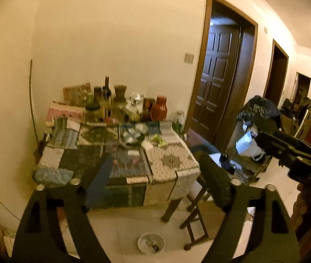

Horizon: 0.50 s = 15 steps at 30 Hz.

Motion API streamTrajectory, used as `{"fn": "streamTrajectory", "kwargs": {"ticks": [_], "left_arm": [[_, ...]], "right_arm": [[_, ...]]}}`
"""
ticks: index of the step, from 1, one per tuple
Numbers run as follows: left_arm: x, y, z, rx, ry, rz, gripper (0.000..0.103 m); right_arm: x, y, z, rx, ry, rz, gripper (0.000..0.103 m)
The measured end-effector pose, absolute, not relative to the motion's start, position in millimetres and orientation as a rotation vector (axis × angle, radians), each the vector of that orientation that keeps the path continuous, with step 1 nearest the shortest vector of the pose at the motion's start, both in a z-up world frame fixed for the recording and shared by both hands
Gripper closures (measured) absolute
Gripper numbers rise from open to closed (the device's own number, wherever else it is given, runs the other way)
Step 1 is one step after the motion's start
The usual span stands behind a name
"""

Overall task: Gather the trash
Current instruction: 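Raise both empty tools back up toward the table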

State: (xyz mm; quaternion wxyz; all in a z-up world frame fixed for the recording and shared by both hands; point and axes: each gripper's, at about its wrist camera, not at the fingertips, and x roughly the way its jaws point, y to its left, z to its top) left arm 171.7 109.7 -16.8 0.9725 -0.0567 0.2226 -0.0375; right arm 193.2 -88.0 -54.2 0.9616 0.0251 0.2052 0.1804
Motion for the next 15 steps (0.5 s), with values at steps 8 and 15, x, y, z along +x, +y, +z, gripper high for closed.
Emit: {"fn": "streamTrajectory", "kwargs": {"ticks": [8, 15], "left_arm": [[184, 115, -11, -0.09, 0.428, -0.064, 0.007], [225, 106, -19, -0.084, 0.451, -0.052, 0.007]], "right_arm": [[200, -95, -46, 0.105, 0.361, 0.331, 0.005], [235, -102, -55, 0.095, 0.389, 0.331, 0.005]]}}
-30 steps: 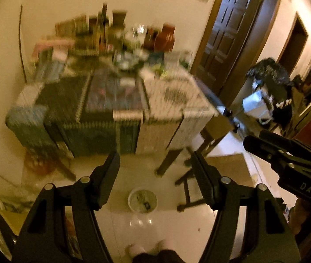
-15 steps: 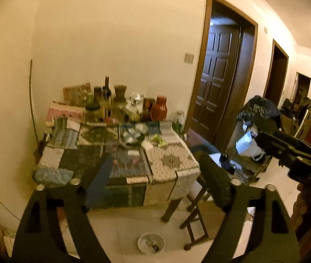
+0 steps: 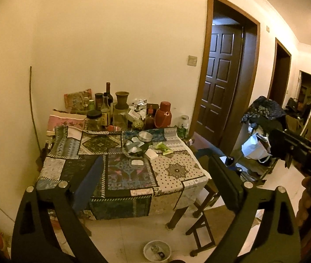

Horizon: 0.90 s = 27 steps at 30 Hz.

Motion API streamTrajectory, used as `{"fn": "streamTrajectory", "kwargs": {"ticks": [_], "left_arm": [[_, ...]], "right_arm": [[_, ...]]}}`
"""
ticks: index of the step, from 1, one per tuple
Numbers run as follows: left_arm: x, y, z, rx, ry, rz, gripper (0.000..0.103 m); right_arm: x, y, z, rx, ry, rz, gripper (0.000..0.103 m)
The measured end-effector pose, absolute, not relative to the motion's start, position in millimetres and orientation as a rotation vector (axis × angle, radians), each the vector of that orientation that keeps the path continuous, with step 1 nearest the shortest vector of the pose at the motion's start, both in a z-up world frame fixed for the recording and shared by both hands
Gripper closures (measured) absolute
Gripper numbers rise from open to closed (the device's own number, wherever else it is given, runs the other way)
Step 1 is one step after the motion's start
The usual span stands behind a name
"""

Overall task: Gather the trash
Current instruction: 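Raise both empty tools back up toward the table, then grasp the green snack bag with the left tool while the right tool grasps the metal tin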

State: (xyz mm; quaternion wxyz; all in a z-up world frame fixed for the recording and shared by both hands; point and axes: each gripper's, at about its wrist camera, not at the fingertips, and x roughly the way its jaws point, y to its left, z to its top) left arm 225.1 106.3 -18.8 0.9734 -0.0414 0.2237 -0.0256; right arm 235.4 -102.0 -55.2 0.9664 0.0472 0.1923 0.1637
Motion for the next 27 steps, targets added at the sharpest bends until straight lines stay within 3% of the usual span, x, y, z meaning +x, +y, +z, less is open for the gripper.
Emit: {"fn": "streamTrajectory", "kwargs": {"ticks": [17, 27], "left_arm": [[390, 56, -14, -0.112, 0.453, 0.055, 0.007], [450, 72, -38, -0.15, 0.531, 0.15, 0.007]], "right_arm": [[386, -147, -46, 0.072, 0.419, 0.444, 0.005], [455, -139, -67, 0.08, 0.511, 0.505, 0.005]]}}
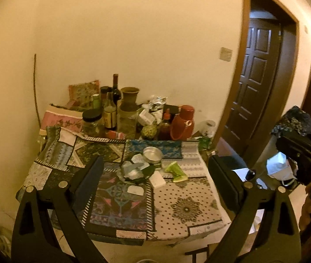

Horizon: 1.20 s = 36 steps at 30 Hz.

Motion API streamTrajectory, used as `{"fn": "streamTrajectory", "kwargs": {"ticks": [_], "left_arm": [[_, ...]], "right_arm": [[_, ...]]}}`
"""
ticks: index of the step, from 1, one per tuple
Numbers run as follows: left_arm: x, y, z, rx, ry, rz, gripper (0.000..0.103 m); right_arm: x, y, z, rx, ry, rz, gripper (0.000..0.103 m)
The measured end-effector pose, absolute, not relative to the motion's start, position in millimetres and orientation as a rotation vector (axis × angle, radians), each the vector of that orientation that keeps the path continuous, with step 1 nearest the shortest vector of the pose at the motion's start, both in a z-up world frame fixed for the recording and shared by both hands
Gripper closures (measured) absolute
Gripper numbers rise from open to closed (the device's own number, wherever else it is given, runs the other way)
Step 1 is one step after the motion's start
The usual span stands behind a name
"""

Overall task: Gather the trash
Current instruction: 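Grasp the green snack bag with the left tool while the right tool grasps the metal tin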

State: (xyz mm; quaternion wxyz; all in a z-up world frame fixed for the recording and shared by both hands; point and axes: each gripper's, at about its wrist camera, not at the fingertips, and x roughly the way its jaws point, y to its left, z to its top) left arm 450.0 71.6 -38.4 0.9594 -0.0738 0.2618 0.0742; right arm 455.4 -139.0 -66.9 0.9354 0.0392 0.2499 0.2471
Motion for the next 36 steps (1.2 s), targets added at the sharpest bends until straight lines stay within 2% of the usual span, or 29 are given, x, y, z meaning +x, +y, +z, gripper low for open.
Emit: {"fn": "streamTrajectory", "kwargs": {"ticks": [14, 21, 24, 27, 29, 36], "left_arm": [[560, 180, -79, -0.223, 0.661, 0.116, 0.007], [623, 235, -123, -0.24, 0.776, 0.084, 0.007], [645, 249, -152, -0.27, 0.843, 0.056, 0.007], [664, 254, -182, -0.303, 0.909, 0.023, 0.007], [672, 254, -199, -0.316, 0.944, 0.004, 0.007], [697, 247, -261, -0.39, 1.07, -0.082, 0.007]], "right_arm": [[547, -55, -101, 0.136, 0.681, 0.485, 0.005], [615, -4, -157, 0.188, 0.832, 0.43, 0.006], [642, 10, -190, 0.224, 0.905, 0.41, 0.009], [668, 19, -224, 0.273, 0.995, 0.399, 0.019], [681, 24, -245, 0.3, 1.047, 0.389, 0.031], [706, 33, -302, 0.379, 1.182, 0.389, 0.064]]}}
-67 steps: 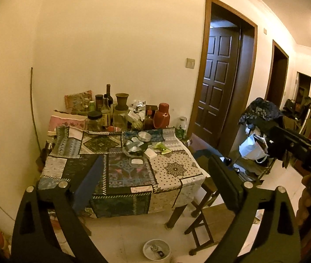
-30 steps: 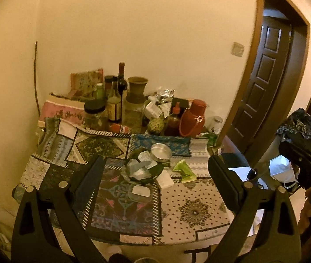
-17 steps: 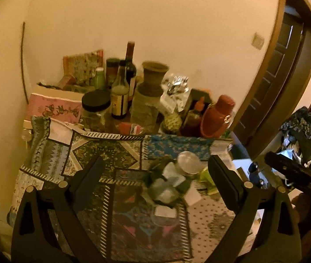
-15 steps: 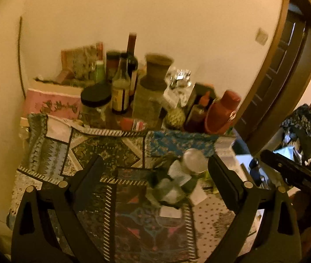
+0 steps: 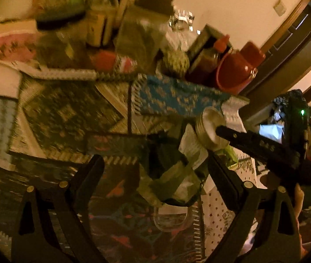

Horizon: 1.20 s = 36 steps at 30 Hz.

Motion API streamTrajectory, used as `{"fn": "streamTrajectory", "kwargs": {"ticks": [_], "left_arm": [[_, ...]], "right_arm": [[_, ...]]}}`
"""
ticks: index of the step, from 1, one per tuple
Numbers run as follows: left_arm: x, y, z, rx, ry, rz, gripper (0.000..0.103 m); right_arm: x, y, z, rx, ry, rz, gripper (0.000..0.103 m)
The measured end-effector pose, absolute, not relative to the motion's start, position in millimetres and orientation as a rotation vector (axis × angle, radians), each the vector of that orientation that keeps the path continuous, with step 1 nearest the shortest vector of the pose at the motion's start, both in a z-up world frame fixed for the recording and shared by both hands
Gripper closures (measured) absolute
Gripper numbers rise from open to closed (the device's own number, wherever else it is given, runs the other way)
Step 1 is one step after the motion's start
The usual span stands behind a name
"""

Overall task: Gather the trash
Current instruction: 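Grasp the green snack bag with the left tool while the right tool grasps the metal tin, then carry the green bag and metal tin down toward the floor bin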

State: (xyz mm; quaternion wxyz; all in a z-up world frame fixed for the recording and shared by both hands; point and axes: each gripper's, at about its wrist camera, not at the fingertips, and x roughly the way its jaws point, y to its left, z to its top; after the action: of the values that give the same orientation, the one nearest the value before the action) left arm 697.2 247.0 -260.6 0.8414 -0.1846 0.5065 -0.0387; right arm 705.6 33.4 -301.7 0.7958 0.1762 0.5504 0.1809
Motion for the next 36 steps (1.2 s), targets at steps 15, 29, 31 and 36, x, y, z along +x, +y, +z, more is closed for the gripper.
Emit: {"fn": "streamTrajectory", "kwargs": {"ticks": [15, 29, 31, 36], "left_arm": [[716, 231, -324, -0.524, 1.194, -0.189, 0.024], [695, 214, -283, -0.468, 1.115, -0.211, 0.081], [688, 213, -267, -0.452, 1.082, -0.196, 0.082], [664, 211, -214, -0.433, 0.963, -0.138, 0.082]], "right_arm": [[698, 48, -278, 0.191, 1.053, 0.388, 0.099], [662, 11, -241, 0.196, 0.974, 0.349, 0.1], [654, 2, -232, 0.192, 0.954, 0.343, 0.1], [632, -22, -204, 0.184, 0.887, 0.337, 0.1]]}}
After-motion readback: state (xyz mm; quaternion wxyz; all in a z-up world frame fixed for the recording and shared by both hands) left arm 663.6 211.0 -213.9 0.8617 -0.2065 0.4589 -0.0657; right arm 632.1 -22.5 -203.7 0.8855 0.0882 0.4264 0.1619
